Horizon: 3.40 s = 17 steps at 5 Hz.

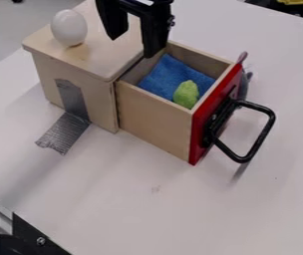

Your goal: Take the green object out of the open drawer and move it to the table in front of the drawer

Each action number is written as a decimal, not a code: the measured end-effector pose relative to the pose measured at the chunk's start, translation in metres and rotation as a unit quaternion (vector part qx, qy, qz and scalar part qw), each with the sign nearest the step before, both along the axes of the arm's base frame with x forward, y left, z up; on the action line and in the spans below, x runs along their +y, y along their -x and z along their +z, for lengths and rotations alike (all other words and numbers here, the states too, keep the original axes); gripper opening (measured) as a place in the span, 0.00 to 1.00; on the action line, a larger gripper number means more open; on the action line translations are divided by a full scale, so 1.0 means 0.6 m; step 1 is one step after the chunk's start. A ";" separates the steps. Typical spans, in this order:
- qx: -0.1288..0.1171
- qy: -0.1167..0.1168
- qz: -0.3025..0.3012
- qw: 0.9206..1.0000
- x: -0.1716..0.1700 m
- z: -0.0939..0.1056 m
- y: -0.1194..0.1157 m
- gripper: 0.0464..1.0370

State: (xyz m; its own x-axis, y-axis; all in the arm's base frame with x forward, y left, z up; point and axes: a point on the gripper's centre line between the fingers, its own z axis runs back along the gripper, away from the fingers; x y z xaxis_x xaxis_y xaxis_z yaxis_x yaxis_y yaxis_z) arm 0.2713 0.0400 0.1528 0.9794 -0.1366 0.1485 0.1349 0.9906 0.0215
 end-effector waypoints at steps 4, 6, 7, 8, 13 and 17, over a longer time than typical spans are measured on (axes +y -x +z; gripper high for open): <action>-0.002 0.020 -0.055 0.998 -0.049 -0.064 -0.085 0.96; 0.020 0.009 -0.081 0.996 -0.078 -0.110 -0.105 0.96; 0.034 0.003 -0.082 0.996 -0.078 -0.127 -0.105 0.96; 0.059 0.010 -0.084 0.995 -0.082 -0.155 -0.098 0.96; 0.036 0.005 -0.085 0.996 -0.070 -0.074 -0.095 0.54; 0.074 0.033 -0.012 0.997 -0.022 -0.119 0.148 0.54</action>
